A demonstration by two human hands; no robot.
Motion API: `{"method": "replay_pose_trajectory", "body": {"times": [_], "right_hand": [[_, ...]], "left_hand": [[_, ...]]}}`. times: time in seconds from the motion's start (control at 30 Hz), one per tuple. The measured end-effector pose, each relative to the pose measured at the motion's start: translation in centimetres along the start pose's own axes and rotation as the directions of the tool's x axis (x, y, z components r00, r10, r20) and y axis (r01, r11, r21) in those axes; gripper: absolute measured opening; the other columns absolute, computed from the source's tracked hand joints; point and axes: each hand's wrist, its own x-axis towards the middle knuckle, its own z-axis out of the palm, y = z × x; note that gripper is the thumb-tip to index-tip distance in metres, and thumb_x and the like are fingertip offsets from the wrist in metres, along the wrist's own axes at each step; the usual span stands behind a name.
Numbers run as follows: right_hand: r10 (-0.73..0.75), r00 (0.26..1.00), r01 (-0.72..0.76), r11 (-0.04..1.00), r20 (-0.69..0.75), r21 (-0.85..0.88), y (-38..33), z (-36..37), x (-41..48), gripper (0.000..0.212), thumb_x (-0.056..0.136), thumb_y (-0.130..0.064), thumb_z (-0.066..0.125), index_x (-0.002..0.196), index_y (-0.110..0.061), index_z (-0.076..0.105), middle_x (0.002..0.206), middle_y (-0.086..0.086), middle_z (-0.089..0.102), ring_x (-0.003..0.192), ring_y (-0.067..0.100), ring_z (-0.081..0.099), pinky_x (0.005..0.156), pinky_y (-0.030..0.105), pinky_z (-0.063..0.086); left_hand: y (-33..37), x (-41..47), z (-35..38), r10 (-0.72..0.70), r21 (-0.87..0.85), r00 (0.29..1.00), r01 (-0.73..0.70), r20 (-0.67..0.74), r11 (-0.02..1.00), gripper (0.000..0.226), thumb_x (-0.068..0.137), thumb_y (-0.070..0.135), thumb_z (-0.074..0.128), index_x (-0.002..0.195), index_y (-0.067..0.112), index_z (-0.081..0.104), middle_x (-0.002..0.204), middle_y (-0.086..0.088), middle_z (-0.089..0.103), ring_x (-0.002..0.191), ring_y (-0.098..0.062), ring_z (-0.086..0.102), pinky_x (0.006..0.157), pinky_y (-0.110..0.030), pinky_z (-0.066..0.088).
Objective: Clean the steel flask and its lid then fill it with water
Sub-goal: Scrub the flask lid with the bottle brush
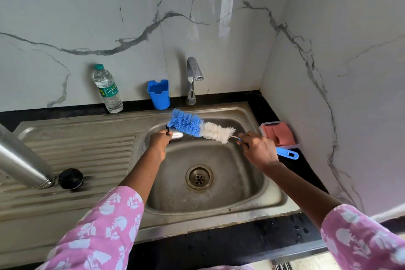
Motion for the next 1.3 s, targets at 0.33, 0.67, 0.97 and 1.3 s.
{"method": "replay_pose_trajectory", "body": {"times": [0.33, 0.67, 0.97, 1.3], "right_hand": [[-0.122, 0.982, 0.114, 0.992, -0.148, -0.059, 1.6, -0.3, -1.3, 0.029, 0.08, -0.025, 0.045, 0.073, -0.015, 0.072, 0.059, 0.0, 0.059, 0.04, 0.026, 0.057, 0.031, 0.023, 0.037], [-0.195, 0.973, 0.179, 0.975, -0.12, -0.13, 2.3, -0.4, -1.7, 0.01, 0.074, -0.013, 0.06, 0.077, -0.014, 0.07, 0.06, 0.001, 0.057, 0.04, 0.026, 0.055, 0.031, 0.022, 0.034], [-0.229, 0.965, 0.209, 0.966, -0.13, -0.151, 2.6, -0.5, -1.0, 0.014, 0.068, -0.008, 0.069, 0.08, -0.014, 0.069, 0.06, 0.001, 0.056, 0.038, 0.025, 0.053, 0.031, 0.022, 0.032], [-0.298, 0.943, 0.273, 0.947, -0.145, -0.17, 3.8, -1.0, -2.7, 0.043, 0.059, -0.002, 0.075, 0.094, -0.019, 0.056, 0.06, 0.0, 0.054, 0.038, 0.023, 0.051, 0.032, 0.021, 0.027]], "left_hand": [[0.7, -1.0, 0.1, -0.01, -0.18, 1.0, 0.008, -0.011, 0.984, 0.04, 0.094, -0.001, 0.051, 0.134, -0.002, 0.049, 0.069, 0.004, 0.056, 0.058, -0.003, 0.052, 0.054, -0.007, 0.039], [1.2, -0.9, 0.9, 0.076, -0.133, 0.996, -0.07, 0.045, 0.989, 0.018, 0.094, 0.0, 0.048, 0.093, 0.011, 0.061, 0.073, 0.001, 0.048, 0.061, -0.01, 0.036, 0.057, -0.023, 0.03], [0.4, -1.7, 2.2, 0.163, -0.123, 0.978, -0.147, 0.13, 0.981, 0.039, 0.092, -0.007, 0.049, 0.129, 0.004, 0.052, 0.117, -0.003, 0.058, 0.109, -0.015, 0.051, 0.095, -0.027, 0.039], [0.1, -1.5, 1.5, 0.024, -0.438, 0.994, 0.026, 0.108, 0.899, 0.024, 0.084, -0.013, 0.042, 0.081, 0.008, 0.053, 0.082, -0.007, 0.058, 0.077, -0.016, 0.056, 0.075, -0.021, 0.045]]}}
